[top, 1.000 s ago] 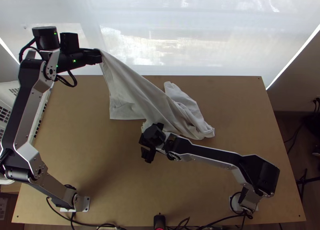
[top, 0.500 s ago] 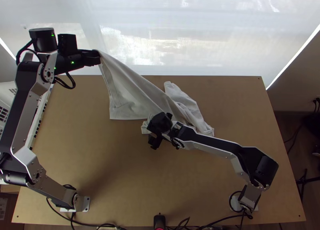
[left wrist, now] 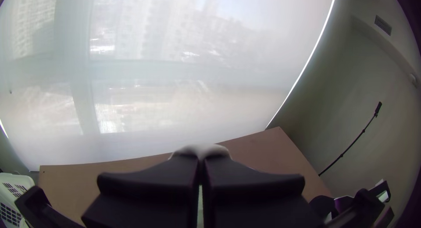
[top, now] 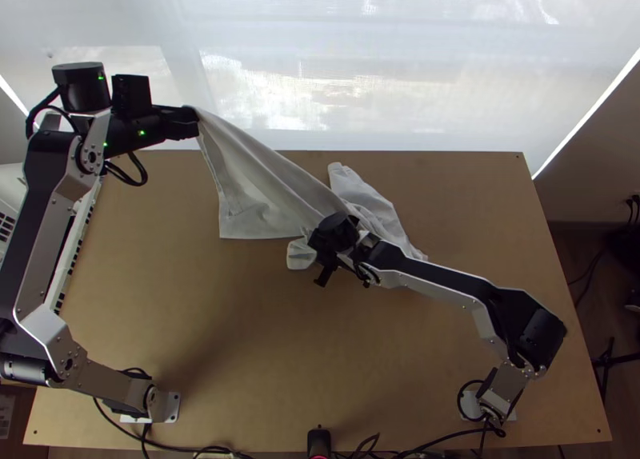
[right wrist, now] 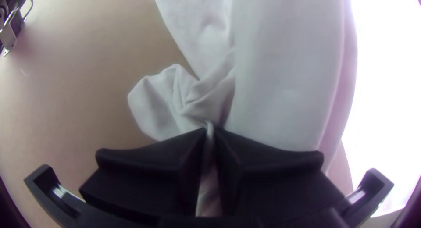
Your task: Fold the t-shirt
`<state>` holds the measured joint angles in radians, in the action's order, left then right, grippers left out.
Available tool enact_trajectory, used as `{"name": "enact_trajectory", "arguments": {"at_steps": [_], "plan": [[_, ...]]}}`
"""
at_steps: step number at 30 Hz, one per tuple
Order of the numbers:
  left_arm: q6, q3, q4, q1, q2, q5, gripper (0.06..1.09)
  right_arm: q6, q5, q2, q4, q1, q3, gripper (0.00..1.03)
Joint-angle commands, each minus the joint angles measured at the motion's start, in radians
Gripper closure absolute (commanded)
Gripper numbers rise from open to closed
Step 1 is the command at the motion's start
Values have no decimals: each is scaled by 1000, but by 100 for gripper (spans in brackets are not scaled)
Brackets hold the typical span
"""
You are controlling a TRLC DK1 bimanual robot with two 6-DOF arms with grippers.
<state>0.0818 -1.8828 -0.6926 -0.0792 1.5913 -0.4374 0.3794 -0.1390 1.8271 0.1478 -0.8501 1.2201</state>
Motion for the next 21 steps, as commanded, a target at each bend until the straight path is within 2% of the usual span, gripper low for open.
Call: {"name": "enact_trajectory", "arguments": {"at_steps": [1,4,14,17,21], "plan": [[-5,53,-1,6,-48,0,105,9,-2,-68,3,33,-24,100],[-7,77,-1,9,-71,0,105,6,-2,-146,19,33,-30,100],[-5,96,-22,38,-123,0,105,6,-2,-465,236,89,29,100],[-7,96,-42,52,-139,2,105,29,-2,-555,309,132,52,100],[-25,143,-56,53,-174,5,105,78,-1,-640,363,252,12,100]]}}
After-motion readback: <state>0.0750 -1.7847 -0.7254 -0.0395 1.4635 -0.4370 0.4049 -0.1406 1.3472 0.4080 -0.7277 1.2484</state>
